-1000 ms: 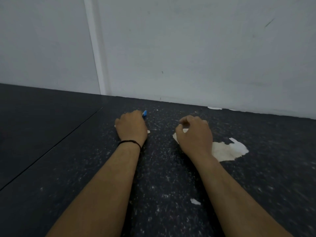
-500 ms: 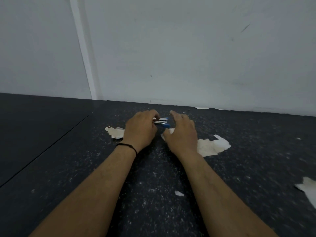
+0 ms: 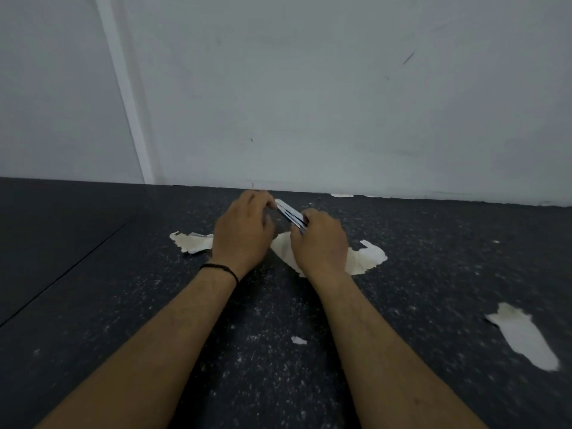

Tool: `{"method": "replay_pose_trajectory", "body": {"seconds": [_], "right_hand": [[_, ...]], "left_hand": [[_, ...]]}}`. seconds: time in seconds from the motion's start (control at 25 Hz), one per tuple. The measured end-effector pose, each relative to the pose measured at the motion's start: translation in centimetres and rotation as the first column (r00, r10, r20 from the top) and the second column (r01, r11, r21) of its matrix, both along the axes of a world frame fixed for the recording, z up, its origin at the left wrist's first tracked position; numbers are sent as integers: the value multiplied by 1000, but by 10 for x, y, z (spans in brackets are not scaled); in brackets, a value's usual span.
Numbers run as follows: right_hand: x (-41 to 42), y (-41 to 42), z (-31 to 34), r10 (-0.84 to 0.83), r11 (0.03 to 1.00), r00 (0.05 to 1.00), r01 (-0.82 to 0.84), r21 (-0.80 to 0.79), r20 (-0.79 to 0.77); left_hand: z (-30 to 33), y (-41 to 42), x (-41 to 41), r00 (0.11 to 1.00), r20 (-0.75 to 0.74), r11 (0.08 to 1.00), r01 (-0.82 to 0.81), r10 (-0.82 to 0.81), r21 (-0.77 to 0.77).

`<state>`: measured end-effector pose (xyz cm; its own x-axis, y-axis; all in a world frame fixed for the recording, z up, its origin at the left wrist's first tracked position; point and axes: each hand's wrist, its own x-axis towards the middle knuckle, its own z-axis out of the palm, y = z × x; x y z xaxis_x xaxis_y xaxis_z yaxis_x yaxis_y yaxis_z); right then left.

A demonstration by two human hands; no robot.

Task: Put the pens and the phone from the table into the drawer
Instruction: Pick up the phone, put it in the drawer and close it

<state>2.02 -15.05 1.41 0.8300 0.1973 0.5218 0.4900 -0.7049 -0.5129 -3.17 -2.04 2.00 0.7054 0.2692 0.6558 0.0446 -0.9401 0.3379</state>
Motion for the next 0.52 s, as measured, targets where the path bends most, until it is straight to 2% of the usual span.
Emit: {"method": "replay_pose_trajectory", "body": {"seconds": [0.16,0.36,0.52], "right_hand": [[-4,-46,18,-82,996,993,85,31,-81],[-38,-143,29,-185,980,982,187,70,-40],[-73,-242,29,-285,947,956,293,135,-72]], "left_hand": [[2,-43,-6,973,-230,1000,8,-8,2],[15,-141,-15,975,-193,993,114,-108,20],[13,-234,-30,957,-206,974,220,-205,53]]}}
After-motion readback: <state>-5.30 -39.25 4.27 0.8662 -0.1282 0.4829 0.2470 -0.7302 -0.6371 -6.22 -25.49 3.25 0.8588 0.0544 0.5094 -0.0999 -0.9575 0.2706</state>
